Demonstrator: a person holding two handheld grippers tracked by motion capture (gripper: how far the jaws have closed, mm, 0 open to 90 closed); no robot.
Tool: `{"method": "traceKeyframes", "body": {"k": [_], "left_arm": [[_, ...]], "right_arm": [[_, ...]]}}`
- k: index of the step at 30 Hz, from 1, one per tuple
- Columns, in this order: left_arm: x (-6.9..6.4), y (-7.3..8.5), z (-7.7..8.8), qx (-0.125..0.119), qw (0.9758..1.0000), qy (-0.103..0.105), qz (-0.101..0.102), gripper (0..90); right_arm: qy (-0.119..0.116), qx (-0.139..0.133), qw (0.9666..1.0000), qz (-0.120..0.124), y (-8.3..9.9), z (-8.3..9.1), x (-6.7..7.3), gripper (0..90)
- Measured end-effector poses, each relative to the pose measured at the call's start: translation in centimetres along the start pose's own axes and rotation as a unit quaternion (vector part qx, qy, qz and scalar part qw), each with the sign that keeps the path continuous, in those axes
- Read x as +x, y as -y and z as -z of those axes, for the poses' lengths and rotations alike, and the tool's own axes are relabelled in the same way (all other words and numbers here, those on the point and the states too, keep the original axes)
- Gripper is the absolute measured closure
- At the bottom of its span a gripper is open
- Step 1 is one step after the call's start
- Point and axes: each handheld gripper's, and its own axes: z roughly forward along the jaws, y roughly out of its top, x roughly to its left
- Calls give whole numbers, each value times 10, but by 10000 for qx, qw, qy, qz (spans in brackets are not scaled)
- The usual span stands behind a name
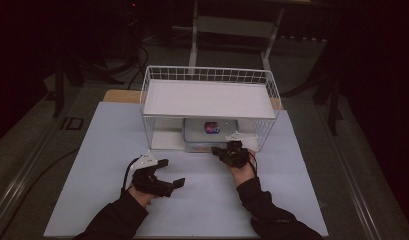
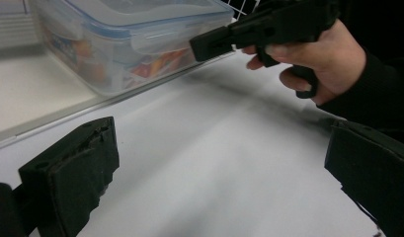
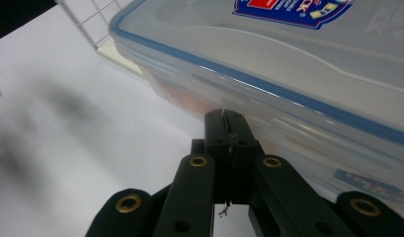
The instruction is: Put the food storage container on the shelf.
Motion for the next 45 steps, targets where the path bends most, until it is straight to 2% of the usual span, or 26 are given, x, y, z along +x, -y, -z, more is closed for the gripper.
{"method": "traceKeyframes", "body": {"k": [7, 17, 19, 22, 28, 33, 40, 45], "left_arm": [[0, 0, 0, -19, 10000, 37, 5, 3], [2, 1, 1, -32, 10000, 41, 10, 4], [3, 1, 1, -18, 10000, 20, 12, 4], [2, 1, 1, -26, 10000, 27, 22, 4], [1, 1, 1, -22, 10000, 16, 3, 3], [1, 1, 1, -22, 10000, 20, 6, 4], [2, 1, 1, -29, 10000, 4, 10, 4], [-1, 2, 1, -9, 10000, 5, -32, 4]], "right_arm": [[152, -86, 9998, -36, -9, -12, -5, 900], [205, -165, 9995, -200, -20, -25, -15, 900], [113, -144, 9995, -242, -22, -29, -16, 900], [166, -140, 9998, -51, -23, -32, -11, 900], [53, -180, 9997, -173, -22, -28, -6, 895], [-44, -337, 9994, -44, -22, -19, 2, 743], [-76, -453, 9989, 2, -15, -4, 4, 436], [-286, -636, 9976, 23, -8, 10, 5, 226]]}}
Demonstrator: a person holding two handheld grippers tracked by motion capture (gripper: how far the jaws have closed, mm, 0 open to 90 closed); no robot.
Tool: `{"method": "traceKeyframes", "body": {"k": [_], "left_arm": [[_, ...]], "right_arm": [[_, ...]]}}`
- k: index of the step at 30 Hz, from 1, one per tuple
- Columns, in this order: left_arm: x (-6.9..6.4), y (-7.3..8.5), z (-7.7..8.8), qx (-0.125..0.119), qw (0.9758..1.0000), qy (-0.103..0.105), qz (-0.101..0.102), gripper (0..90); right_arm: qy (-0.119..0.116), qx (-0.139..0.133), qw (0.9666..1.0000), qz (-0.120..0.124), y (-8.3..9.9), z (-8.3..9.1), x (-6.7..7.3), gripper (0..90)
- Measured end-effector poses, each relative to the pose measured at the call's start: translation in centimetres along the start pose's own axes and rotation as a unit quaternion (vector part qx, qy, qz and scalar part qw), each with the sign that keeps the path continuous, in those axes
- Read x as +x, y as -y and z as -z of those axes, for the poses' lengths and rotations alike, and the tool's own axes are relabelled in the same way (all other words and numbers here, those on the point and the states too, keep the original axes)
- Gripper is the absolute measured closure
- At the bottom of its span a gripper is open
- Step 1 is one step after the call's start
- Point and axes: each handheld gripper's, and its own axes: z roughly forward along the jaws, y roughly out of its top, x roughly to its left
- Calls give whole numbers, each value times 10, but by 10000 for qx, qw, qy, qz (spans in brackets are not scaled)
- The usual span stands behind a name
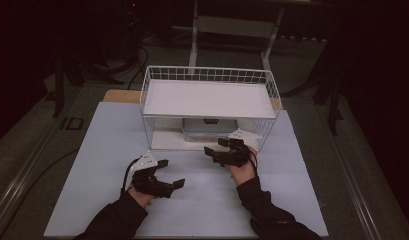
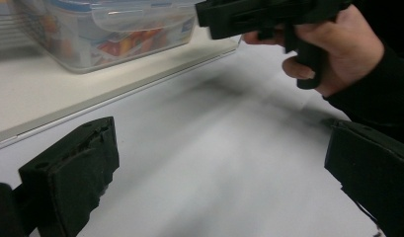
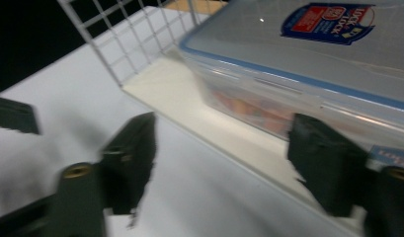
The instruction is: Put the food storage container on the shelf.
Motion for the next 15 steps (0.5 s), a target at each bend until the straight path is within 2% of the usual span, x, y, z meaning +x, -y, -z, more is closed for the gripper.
{"method": "traceKeyframes", "body": {"k": [1, 4, 9, 15], "left_arm": [[0, 0, 0, -1, 10000, 2, -6, 4], [-1, 0, 0, 14, 10000, 5, -13, 4], [-2, 0, 1, 1, 10000, 15, -43, 4], [-4, 1, 0, 43, 9999, 39, -152, 4]], "right_arm": [[-98, -38, 9999, -48, 2, 4, 1, 197], [-184, -15, 9998, 11, 6, 11, 4, 157], [-249, -25, 9997, 27, 14, 23, 6, 157], [-221, -101, 9995, 211, 24, 46, 12, 157]]}}
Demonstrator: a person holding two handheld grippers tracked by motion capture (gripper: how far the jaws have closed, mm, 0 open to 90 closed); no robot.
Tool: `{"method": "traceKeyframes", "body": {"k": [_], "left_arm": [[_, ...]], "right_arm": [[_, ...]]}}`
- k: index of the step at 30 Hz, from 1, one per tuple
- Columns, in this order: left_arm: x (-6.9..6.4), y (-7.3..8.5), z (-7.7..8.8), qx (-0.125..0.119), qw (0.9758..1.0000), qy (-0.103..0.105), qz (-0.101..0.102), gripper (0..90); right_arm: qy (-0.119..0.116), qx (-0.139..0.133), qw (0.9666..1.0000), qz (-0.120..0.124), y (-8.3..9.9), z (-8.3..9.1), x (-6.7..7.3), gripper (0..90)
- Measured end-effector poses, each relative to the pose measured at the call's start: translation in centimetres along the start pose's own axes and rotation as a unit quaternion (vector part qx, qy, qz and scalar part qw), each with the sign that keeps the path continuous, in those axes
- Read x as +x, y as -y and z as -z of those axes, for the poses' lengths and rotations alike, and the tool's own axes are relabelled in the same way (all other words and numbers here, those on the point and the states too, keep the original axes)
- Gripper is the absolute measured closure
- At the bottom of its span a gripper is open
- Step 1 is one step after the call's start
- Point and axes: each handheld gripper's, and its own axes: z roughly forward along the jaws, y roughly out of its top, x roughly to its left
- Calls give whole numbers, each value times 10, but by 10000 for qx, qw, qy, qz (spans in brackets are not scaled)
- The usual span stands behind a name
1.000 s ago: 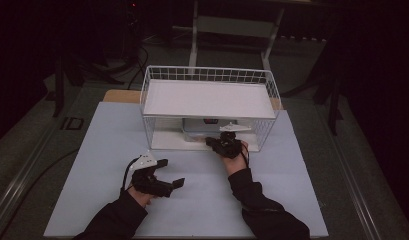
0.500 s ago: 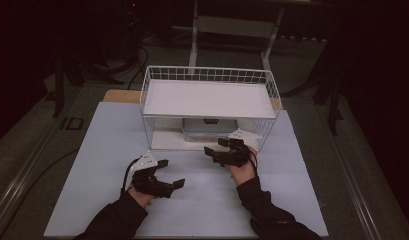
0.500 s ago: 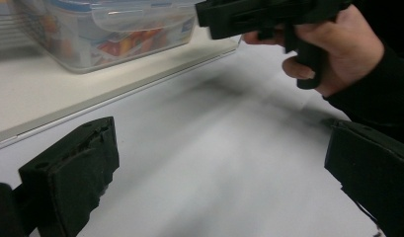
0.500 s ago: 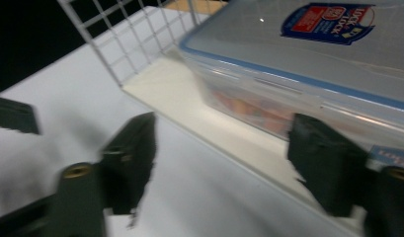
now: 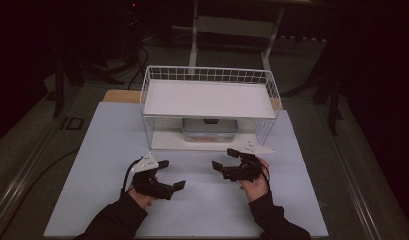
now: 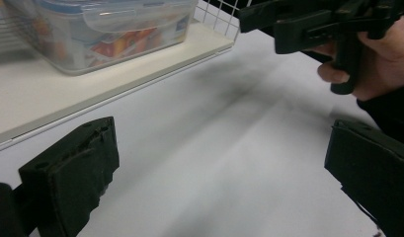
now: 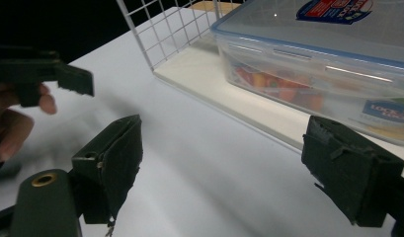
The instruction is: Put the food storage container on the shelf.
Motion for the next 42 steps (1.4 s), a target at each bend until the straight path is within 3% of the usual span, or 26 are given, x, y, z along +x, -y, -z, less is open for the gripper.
{"method": "traceKeyframes", "body": {"k": [11, 16, 22, 30, 36, 42], "left_arm": [[-1, -2, 5, -55, 10000, 51, -25, 4], [-3, -2, 9, -92, 9999, 45, -62, 4], [-7, -3, 18, -165, 9998, 41, -129, 3], [-15, 1, 27, -147, 9996, 77, -236, 4], [-18, 6, 38, -160, 9996, 66, -216, 4], [-19, 12, 46, -140, 9997, 55, -199, 4]], "right_arm": [[-86, -254, 9995, 135, 10, 36, 9, 165], [111, -305, 9991, 291, 17, 58, 12, 166], [162, -310, 9988, 341, 25, 77, 11, 170], [185, -68, 9988, 447, 41, 90, 7, 182], [179, -114, 9987, 462, 46, 100, 6, 182], [184, 32, 9987, 472, 51, 104, 6, 183]]}}
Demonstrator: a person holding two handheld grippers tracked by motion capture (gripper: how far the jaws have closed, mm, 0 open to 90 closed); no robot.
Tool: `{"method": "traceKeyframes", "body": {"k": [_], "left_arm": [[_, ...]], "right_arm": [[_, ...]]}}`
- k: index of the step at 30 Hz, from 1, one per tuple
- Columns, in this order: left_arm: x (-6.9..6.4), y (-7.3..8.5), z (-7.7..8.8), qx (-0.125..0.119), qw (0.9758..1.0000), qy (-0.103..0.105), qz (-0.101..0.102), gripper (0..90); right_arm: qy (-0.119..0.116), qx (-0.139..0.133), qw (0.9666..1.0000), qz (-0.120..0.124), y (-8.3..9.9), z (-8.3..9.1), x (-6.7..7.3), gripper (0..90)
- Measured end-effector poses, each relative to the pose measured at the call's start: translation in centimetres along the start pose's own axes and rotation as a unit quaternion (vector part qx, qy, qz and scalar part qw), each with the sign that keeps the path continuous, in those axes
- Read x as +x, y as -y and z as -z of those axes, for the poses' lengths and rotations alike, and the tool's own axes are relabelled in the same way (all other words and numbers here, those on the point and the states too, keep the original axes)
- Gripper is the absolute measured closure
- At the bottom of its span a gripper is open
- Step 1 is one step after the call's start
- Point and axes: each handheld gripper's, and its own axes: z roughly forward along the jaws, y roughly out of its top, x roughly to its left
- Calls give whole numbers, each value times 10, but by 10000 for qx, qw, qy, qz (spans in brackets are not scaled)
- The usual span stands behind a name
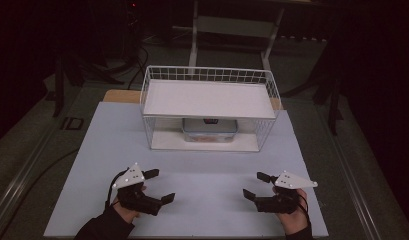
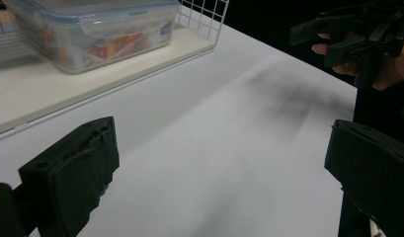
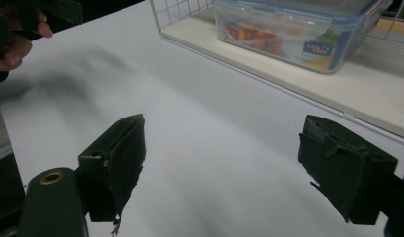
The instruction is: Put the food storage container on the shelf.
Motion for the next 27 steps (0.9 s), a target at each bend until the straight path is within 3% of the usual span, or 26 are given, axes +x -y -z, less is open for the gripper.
{"method": "traceKeyframes", "body": {"k": [11, 19, 27], "left_arm": [[2, 4, -2, 41, 10000, 29, 20, 4], [5, 7, -6, 91, 9999, 88, 67, 4], [5, 7, -6, 80, 9999, 74, 32, 4]], "right_arm": [[-104, 243, 9996, 42, 4, -5, 0, 183], [-70, 312, 9993, -204, 7, -5, -8, 193], [-137, 360, 9990, -207, 7, -6, -8, 191]]}}
